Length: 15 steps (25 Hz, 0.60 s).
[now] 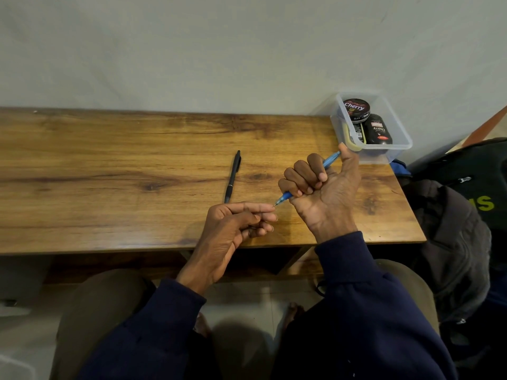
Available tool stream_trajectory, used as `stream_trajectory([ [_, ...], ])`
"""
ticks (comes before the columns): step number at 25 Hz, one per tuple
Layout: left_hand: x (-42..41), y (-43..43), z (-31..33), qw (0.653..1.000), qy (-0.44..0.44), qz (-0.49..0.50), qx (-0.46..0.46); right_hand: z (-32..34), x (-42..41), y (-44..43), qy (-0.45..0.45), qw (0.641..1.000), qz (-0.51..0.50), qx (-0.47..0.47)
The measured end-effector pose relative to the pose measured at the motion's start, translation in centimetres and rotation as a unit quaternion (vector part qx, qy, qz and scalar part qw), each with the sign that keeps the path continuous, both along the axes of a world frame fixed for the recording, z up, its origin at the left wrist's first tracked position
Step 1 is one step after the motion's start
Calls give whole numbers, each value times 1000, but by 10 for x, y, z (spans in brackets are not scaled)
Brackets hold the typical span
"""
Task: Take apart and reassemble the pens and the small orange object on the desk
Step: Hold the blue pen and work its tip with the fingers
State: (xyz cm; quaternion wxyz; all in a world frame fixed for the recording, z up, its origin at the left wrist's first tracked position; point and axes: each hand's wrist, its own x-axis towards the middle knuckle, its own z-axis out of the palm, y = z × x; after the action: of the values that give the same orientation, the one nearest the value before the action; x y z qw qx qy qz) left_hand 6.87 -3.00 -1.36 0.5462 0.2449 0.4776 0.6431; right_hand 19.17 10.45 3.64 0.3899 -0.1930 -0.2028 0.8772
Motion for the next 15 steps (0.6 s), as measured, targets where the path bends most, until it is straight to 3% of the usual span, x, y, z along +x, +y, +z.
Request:
stream_trajectory([
  [15,2,-1,4,1000,0,4,-4,-3,0,0,12,1000,19,-2],
])
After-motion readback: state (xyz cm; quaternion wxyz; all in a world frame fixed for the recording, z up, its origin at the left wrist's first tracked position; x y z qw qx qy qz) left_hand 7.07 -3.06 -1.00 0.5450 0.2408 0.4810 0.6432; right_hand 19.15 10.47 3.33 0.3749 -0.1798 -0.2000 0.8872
